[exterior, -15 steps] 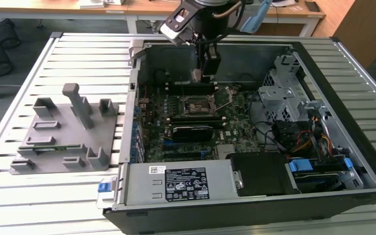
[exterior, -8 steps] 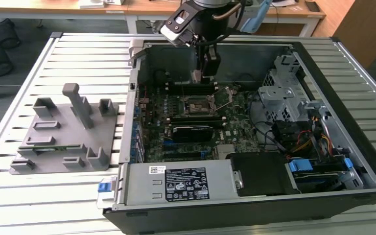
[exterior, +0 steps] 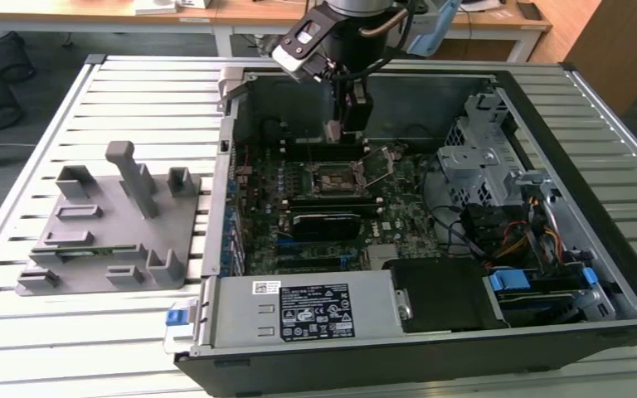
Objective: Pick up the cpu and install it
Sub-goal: 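Place the cpu into insertion slot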
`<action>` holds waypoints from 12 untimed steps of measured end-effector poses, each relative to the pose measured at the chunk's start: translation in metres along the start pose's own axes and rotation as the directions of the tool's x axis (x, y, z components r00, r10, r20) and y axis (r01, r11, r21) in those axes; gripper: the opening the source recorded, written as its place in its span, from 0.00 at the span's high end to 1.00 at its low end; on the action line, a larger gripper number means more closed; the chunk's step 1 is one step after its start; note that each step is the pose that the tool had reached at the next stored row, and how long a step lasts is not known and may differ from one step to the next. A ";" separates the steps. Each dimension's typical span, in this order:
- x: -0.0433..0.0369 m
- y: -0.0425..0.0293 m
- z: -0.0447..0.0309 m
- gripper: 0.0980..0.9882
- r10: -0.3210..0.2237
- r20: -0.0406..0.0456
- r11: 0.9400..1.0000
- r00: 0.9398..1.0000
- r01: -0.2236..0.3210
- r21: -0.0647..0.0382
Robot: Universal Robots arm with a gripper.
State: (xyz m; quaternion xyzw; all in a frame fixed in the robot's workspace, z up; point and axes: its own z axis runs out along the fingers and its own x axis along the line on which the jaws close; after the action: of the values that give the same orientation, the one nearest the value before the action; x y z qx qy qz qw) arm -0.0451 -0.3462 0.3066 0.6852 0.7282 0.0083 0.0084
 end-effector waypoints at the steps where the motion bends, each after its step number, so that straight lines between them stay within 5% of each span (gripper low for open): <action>1: 0.0000 0.0001 0.0008 0.52 0.000 0.000 1.000 1.000 0.000 0.000; 12: 0.0000 0.0008 0.0154 0.52 -0.004 0.006 1.000 1.000 0.004 0.000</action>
State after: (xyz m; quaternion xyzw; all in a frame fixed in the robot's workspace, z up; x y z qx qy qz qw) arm -0.0440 -0.3462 0.2912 0.6837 0.7296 0.0062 0.0103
